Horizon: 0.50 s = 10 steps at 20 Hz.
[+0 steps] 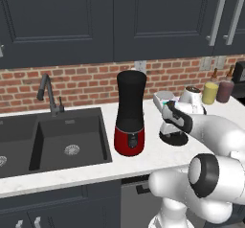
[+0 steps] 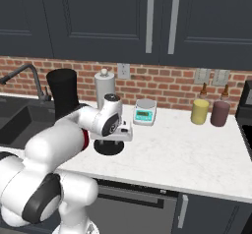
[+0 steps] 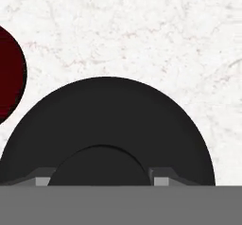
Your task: Close the lid blender by securely placing the lid on top.
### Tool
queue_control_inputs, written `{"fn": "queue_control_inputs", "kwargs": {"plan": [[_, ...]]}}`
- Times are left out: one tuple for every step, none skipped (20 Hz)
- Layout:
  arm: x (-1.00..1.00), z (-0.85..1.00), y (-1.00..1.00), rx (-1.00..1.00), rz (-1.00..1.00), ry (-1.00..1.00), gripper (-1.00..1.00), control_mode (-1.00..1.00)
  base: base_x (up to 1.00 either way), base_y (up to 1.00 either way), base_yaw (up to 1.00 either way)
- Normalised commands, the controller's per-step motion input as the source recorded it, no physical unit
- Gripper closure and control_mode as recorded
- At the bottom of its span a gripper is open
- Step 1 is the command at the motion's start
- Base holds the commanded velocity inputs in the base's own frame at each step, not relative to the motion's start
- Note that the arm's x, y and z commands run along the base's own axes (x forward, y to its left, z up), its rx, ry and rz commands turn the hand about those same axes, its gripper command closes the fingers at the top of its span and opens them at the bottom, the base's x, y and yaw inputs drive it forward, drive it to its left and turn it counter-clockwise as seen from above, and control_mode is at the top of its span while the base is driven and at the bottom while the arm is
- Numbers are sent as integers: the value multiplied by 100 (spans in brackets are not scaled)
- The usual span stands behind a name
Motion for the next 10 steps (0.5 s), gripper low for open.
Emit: {"fn": "queue_control_inputs", "kwargs": {"plan": [[-19, 100, 0, 0, 0, -1, 100, -100, 0, 0, 0], [-20, 100, 0, 0, 0, 0, 100, -100, 0, 0, 0], [-23, 100, 0, 0, 0, 0, 100, -100, 0, 0, 0], [-31, 100, 0, 0, 0, -1, 100, -100, 0, 0, 0], [-30, 100, 0, 0, 1, 0, 100, -100, 0, 0, 0], [-29, 100, 0, 0, 2, 0, 100, -100, 0, 0, 0], [-39, 100, 0, 0, 4, -4, 100, -100, 0, 0, 0], [-37, 100, 4, 0, 6, -6, 100, -100, 0, 0, 0], [-36, 100, 6, 0, 9, -10, 100, -100, 0, 0, 0], [-38, 100, 21, 0, 13, -12, 100, -100, 0, 0, 0]]}}
